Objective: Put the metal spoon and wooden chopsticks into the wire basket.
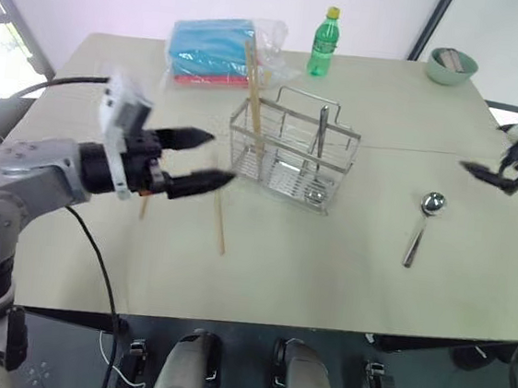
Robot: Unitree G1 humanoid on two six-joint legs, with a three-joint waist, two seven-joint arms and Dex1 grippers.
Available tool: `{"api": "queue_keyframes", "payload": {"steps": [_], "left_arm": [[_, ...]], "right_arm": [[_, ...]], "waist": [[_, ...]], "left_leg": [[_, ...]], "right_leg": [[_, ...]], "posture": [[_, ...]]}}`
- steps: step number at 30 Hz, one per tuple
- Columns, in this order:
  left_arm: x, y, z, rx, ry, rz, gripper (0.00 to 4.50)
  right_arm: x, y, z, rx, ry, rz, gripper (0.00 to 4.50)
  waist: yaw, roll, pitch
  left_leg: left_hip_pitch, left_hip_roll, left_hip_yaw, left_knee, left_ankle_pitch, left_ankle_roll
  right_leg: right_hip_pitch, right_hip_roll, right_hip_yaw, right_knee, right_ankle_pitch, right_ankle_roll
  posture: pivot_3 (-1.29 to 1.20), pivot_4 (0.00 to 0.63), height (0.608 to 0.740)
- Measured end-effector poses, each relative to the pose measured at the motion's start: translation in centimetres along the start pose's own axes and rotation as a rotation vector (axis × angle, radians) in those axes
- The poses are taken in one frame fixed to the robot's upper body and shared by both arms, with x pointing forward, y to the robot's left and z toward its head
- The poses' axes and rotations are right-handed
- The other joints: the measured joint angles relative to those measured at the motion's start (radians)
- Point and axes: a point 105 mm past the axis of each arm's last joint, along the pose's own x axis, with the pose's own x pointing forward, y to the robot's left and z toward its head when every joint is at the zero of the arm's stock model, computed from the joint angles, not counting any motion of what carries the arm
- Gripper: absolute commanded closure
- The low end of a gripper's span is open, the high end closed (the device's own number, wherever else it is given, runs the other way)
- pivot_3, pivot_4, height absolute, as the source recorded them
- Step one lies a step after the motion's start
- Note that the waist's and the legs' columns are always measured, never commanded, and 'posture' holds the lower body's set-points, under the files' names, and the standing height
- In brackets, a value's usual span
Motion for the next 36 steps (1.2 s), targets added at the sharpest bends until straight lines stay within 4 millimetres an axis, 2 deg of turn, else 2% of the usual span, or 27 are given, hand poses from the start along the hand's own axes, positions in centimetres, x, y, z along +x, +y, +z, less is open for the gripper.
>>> {"api": "queue_keyframes", "payload": {"steps": [2, 5, 7, 11, 14, 21, 28, 31, 36], "left_arm": [[1.2, -1.0, 0.0, 0.007, 0.031, -0.085, 0.03], [2.5, -1.1, 0.2, -0.009, 0.037, -0.147, 0.03], [2.9, -0.9, -0.1, -0.020, 0.047, -0.156, 0.03], [3.1, -0.8, -0.2, -0.019, 0.054, -0.156, 0.03], [3.4, -1.3, -0.3, -0.027, 0.062, -0.198, 0.03], [3.6, -1.4, -0.4, -0.019, 0.075, -0.207, 0.03], [3.9, -1.2, 0.5, 0.011, 0.053, -0.190, 0.03], [3.9, -1.1, 0.7, 0.015, 0.046, -0.178, 0.00], [3.9, -0.6, 0.8, 0.004, 0.041, -0.163, 0.00]], "right_arm": [[0.6, 1.1, 0.6, -0.191, 0.060, 0.135, 0.00], [1.0, 2.5, 0.5, -0.477, 0.170, 0.310, 0.00], [1.2, 3.3, -0.1, -0.612, 0.230, 0.401, 0.00], [1.7, 3.9, -0.2, -0.763, 0.275, 0.480, 0.00], [3.4, 5.5, 0.6, -0.947, 0.259, 0.584, 0.00], [5.5, 8.2, 0.6, -1.083, 0.213, 0.695, 0.00], [5.7, 8.5, 0.2, -1.139, 0.225, 0.713, 0.00], [5.8, 8.7, 0.0, -1.132, 0.233, 0.722, 0.82], [5.4, 9.0, -0.8, -1.116, 0.259, 0.756, 3.19]], "waist": [[0.000, 0.000, 0.000], [-0.001, 0.000, 0.000], [-0.002, 0.000, 0.000], [-0.004, 0.000, 0.000], [-0.005, 0.000, 0.000], [0.003, 0.000, 0.000], [0.000, -0.001, 0.000], [0.000, -0.002, -0.001], [-0.005, -0.002, -0.001]], "left_leg": [[0.001, 0.000, 0.000, -0.001, 0.000, 0.000], [0.002, 0.000, 0.000, -0.002, 0.001, -0.001], [0.002, 0.000, 0.000, -0.002, 0.001, -0.002], [0.002, 0.000, 0.000, -0.003, 0.003, -0.004], [0.003, 0.001, 0.000, -0.003, 0.004, -0.006], [0.003, 0.001, -0.001, -0.003, 0.004, -0.007], [0.005, 0.001, -0.002, -0.003, 0.004, -0.007], [0.007, 0.001, -0.003, -0.002, 0.004, -0.007], [0.010, 0.001, -0.003, -0.003, 0.004, -0.007]], "right_leg": [[0.001, 0.000, 0.000, 0.000, 0.000, 0.000], [0.001, 0.000, 0.001, 0.000, 0.000, 0.000], [0.000, 0.000, 0.001, 0.000, 0.000, 0.000], [0.000, 0.001, 0.002, 0.000, 0.000, 0.000], [0.000, 0.001, 0.002, 0.001, -0.001, -0.002], [0.000, 0.001, 0.002, 0.002, -0.001, -0.002], [0.003, 0.002, 0.001, 0.002, -0.001, -0.002], [0.007, 0.002, 0.001, 0.001, -0.001, -0.002], [0.009, 0.003, 0.001, 0.001, -0.001, -0.002]], "posture": [[0.00, 0.150, 0.707], [0.00, 0.150, 0.707], [0.00, 0.150, 0.707], [0.00, 0.150, 0.707], [0.00, 0.150, 0.707], [0.00, 0.150, 0.707], [0.00, 0.150, 0.707], [0.00, 0.150, 0.707], [0.00, 0.150, 0.707]]}}
